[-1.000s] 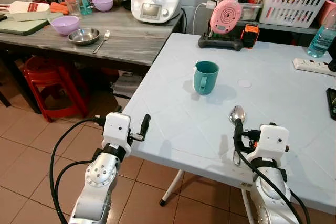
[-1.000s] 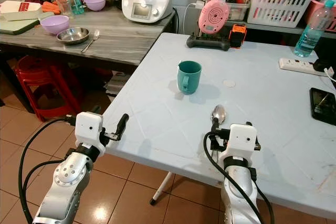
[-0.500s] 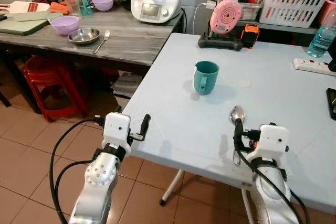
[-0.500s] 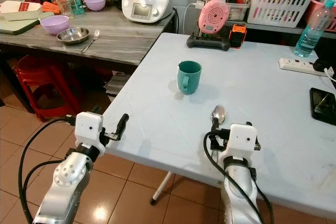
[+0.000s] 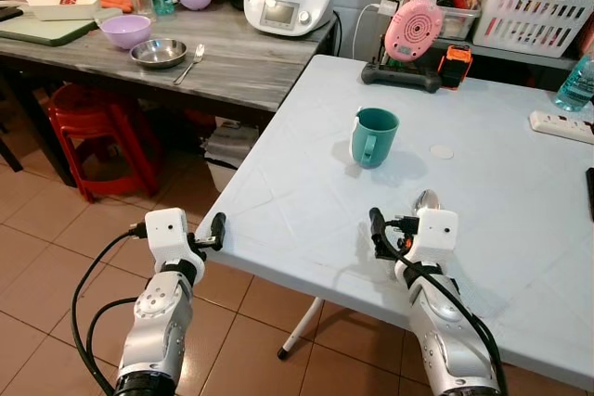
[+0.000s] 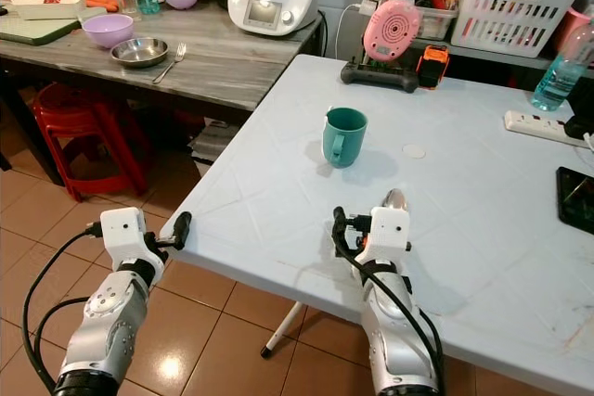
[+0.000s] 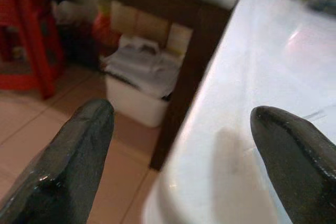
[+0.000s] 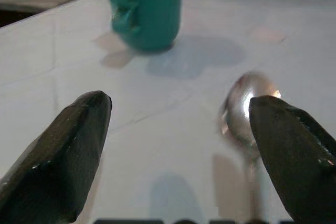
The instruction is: Setting the table
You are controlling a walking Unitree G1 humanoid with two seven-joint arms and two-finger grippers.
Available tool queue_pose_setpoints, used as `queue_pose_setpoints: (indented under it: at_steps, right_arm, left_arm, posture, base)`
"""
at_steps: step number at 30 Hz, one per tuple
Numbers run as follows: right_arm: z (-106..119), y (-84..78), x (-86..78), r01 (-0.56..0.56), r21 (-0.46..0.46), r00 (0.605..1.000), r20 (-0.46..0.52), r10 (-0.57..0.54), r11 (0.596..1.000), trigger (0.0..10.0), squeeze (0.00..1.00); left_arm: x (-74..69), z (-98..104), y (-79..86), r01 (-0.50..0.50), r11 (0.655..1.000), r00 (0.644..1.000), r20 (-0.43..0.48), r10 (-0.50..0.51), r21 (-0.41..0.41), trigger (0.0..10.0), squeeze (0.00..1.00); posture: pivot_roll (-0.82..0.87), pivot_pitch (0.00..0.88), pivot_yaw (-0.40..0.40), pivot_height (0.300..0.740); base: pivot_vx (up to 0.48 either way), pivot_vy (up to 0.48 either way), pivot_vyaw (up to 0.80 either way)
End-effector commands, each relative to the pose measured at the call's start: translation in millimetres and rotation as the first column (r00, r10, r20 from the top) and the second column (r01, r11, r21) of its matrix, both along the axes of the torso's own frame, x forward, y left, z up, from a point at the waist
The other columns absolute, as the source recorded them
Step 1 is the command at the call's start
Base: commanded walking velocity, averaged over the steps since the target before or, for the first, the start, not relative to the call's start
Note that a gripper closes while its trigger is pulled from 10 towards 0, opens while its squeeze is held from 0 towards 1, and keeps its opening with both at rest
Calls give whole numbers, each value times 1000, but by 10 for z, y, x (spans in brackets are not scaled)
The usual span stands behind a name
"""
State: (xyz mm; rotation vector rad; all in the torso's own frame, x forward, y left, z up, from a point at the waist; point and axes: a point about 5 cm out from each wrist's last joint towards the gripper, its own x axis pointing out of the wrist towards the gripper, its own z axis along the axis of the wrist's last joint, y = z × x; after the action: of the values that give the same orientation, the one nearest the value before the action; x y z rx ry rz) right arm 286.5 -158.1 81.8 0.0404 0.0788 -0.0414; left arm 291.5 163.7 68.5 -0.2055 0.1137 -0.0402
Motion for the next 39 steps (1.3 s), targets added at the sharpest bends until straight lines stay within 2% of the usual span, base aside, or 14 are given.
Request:
queue_pose_setpoints:
  at_steps: [1,3,4,11,14,15,18,20,22,23,35,36,38,39]
  right_arm:
    - [167,-43,3,22,-34,997,78,-19,999,10000,0]
    - [186,-53,-1,26,-36,996,85,-23,999,10000,0]
    - [246,-84,-24,34,-32,994,105,-30,999,10000,0]
    - [311,-135,-137,40,-24,991,128,-37,999,10000,0]
    - [300,-145,-175,48,-17,992,116,-46,999,10000,0]
    - [283,-174,-218,68,1,992,103,-68,998,10000,0]
    - [260,-179,-249,67,3,994,90,-67,998,10000,0]
    - [250,-212,-295,93,-46,992,86,-89,995,10000,0]
    - [228,-220,-312,93,7,992,81,-93,996,10000,0]
    - [229,-235,-334,103,12,991,88,-104,995,0,0]
    - [200,-237,-382,120,10,991,65,-121,993,0,0]
    - [182,-249,-371,127,0,991,50,-127,992,10000,0]
    - [185,-255,-366,133,9,990,51,-133,991,10000,0]
    - [192,-261,-368,140,15,989,54,-141,990,10000,498]
  left_arm:
    - [33,203,-32,20,1000,995,101,-22,22,10000,0]
    - [36,228,-32,16,1000,994,112,-18,20,10000,0]
    - [45,344,-60,34,998,985,165,-41,45,10000,0]
    - [29,600,-84,92,987,955,270,-126,134,10000,0]
    - [-11,578,-84,119,981,954,256,-156,155,10000,0]
    - [-78,502,-75,146,974,956,227,-184,175,10000,0]
    - [-132,435,-58,157,970,960,203,-195,187,10000,0]
    - [-211,335,-43,160,968,969,158,-192,194,10000,0]
    - [-242,308,-47,162,968,969,153,-192,193,10000,0]
    - [-254,294,-50,155,970,972,147,-184,185,10000,0]
    - [-196,326,-47,129,974,976,149,-158,186,10000,0]
    - [-186,326,-43,129,974,977,145,-157,188,10000,0]
    - [-182,327,-44,130,974,977,142,-158,188,10000,0]
    - [-181,326,-50,132,973,978,136,-159,188,10000,0]
  posture:
    - [83,0,-32,740]
    - [83,0,-32,740]
    - [76,0,-37,740]
    - [60,0,-36,740]
    - [60,0,-34,740]
    - [56,0,-32,740]
    - [45,0,-25,740]
    - [39,0,-17,740]
    - [34,0,-12,740]
    - [31,0,-8,740]
    - [29,0,4,740]
    - [29,0,4,740]
    - [32,0,-1,740]
    - [32,0,-1,740]
  base:
    - [0,0,0]
    - [0,0,0]
    - [0,0,0]
    - [0,0,0]
    - [0,0,0]
    - [0,0,0]
    - [0,0,0]
    - [0,0,0]
    - [0,0,0]
    - [0,0,0]
    - [0,0,0]
    - [0,0,0]
    - [0,0,0]
    - [0,0,0]
